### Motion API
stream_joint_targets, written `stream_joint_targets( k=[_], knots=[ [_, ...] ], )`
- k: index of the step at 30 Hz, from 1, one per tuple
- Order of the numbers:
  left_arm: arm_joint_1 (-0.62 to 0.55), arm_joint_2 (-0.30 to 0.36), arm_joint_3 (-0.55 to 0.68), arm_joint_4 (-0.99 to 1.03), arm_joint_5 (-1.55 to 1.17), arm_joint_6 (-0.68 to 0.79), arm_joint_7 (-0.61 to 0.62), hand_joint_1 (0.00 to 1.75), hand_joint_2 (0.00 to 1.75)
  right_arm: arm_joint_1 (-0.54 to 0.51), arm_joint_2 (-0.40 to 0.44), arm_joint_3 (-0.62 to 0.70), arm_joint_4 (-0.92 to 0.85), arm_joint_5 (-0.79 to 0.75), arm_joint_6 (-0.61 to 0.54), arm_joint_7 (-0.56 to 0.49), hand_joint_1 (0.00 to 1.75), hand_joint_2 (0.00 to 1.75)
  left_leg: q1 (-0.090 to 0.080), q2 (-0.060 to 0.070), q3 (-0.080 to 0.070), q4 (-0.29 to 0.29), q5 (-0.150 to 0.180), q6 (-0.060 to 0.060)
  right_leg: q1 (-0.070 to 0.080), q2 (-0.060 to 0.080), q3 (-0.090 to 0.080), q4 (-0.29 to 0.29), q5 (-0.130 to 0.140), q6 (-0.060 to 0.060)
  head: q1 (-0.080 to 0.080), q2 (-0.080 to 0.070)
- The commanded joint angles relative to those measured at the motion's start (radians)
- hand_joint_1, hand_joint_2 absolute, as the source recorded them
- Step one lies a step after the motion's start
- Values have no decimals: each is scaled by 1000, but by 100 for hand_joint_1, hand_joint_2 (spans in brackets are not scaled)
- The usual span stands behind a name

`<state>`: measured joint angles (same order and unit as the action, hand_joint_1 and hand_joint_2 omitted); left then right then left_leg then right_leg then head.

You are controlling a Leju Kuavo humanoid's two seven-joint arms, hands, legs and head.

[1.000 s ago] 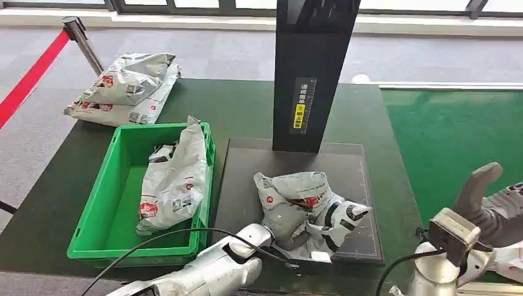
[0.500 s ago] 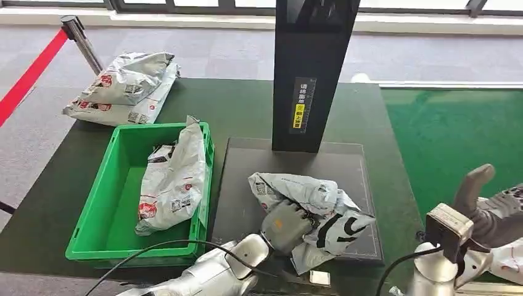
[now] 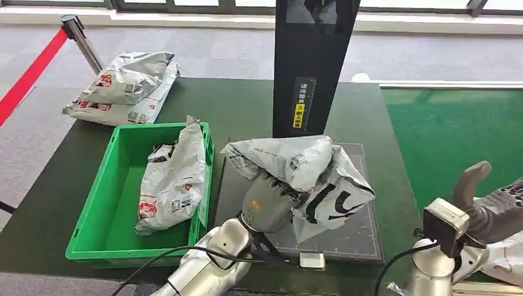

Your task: Moved the parcel from conveyor to table for the left to box.

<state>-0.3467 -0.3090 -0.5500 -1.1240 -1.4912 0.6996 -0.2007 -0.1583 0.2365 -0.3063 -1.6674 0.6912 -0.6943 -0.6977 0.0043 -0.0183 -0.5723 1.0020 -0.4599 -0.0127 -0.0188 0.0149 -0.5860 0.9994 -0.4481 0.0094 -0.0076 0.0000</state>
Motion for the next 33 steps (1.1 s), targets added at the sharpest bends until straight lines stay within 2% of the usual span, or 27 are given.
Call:
stream_joint_targets(
  k=[1,3,5,10,17,24,28,33],
  knots=[
    [75,-1,282,-312,60,-1,-103,175,175,-5,15,-74,34,-9,-4,0,0,175,1,3,0,0,-1,0,1,1,0,-1,0,-1,0,0],
    [67,-34,408,-301,100,-1,-130,175,175,9,18,-82,15,-11,-4,0,0,175,1,3,0,0,-1,0,1,1,0,-1,0,-1,0,0],
    [59,-40,525,-278,157,-1,-179,175,175,29,16,-79,-3,-18,-4,1,0,175,1,3,1,0,0,0,1,1,0,-1,0,-1,0,0],
    [59,-40,525,-278,157,-1,-179,175,175,29,16,-79,-3,-18,-4,1,0,175,1,3,1,0,0,0,1,0,0,-1,1,-1,0,0],
    [4,-40,757,-122,193,-1,-140,175,175,64,-1,-62,-31,-29,-4,19,0,175,1,2,2,-1,0,0,1,0,1,-1,0,-1,0,0],
    [-19,4,940,-10,187,-1,-57,175,175,85,-3,-43,-59,-22,-4,43,0,175,1,3,3,-2,1,0,1,1,2,-2,1,-1,0,0],
    [-19,4,940,-10,187,-1,-57,175,175,85,-3,-43,-59,-22,-4,43,0,175,1,2,2,-1,0,0,1,0,1,-1,0,-1,0,0],
    [-13,-29,1049,-62,161,-1,-83,175,175,85,-10,-33,-47,-20,-4,50,0,175,2,3,1,-1,0,0,2,1,1,-1,1,-1,0,0]
  ],
)
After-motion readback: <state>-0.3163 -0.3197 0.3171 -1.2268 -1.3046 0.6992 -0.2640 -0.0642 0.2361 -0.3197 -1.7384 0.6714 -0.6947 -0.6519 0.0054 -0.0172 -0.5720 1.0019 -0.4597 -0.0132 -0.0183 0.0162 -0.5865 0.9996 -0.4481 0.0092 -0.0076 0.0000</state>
